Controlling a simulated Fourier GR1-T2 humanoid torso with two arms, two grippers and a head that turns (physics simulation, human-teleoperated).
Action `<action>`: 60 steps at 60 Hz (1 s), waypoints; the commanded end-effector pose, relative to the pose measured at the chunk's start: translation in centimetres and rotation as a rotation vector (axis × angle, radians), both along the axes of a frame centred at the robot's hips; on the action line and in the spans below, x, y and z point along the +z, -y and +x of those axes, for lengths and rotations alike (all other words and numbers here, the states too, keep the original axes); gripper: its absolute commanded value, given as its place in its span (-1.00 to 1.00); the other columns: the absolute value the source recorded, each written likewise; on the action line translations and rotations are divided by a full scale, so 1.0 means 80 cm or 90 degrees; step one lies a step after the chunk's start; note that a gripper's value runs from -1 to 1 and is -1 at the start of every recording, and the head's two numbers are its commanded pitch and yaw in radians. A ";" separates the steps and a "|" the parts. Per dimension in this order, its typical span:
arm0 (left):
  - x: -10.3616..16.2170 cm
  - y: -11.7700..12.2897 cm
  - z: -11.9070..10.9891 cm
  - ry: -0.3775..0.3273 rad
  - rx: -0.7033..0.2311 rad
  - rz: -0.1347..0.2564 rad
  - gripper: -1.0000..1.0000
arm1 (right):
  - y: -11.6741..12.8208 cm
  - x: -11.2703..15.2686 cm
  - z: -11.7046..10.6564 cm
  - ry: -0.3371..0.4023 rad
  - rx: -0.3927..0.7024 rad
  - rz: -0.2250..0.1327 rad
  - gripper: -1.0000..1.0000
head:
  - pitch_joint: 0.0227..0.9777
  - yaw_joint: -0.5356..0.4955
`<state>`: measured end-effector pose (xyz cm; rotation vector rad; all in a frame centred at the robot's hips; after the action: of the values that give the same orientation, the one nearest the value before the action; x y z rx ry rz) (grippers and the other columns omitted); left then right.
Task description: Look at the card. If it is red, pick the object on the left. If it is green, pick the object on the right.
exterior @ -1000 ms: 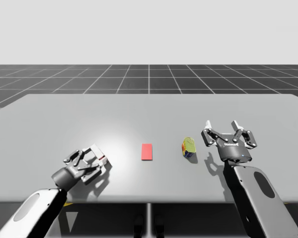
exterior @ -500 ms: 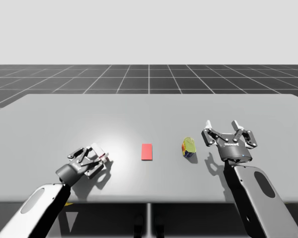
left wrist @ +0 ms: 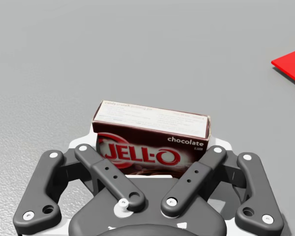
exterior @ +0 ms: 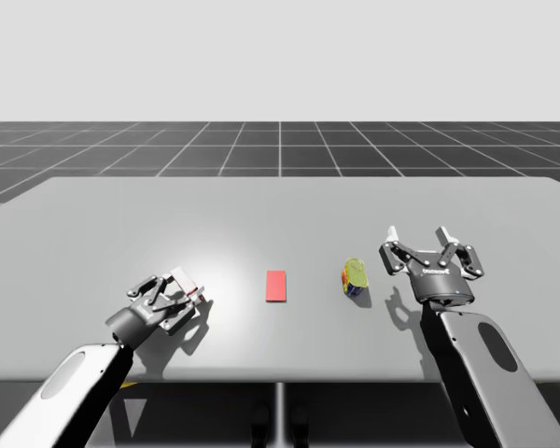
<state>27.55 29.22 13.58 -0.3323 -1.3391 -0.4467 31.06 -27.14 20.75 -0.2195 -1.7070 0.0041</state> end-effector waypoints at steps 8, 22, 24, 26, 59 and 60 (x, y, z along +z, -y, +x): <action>-0.022 0.010 -0.014 -0.046 -0.079 0.011 0.99 | 0.002 0.000 0.000 0.001 -0.004 0.005 -1.00 | -0.10 0.82; -0.016 0.011 -0.014 -0.037 -0.081 0.009 1.00 | 0.004 0.002 0.000 0.007 -0.007 0.009 -1.00 | -0.15 0.82; -0.011 0.012 -0.014 -0.031 -0.080 0.010 1.00 | 0.005 0.002 0.000 0.007 -0.007 0.010 -1.00 | -0.15 0.82; -0.004 0.011 -0.014 -0.024 -0.080 0.006 1.00 | 0.005 0.002 0.000 0.008 -0.007 0.010 -1.00 | -0.15 0.82; 0.185 0.022 0.011 0.183 -0.030 -0.065 1.00 | 0.011 0.004 0.000 0.011 0.004 0.005 -1.00 | -0.14 0.83; 0.190 0.022 0.011 0.187 -0.030 -0.066 1.00 | 0.011 0.004 0.000 0.010 0.002 0.005 -1.00 | -0.14 0.83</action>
<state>27.54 29.14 23.31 -0.3086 -1.5427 -0.3793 31.05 -27.84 21.01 -0.2133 -1.7158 -0.0105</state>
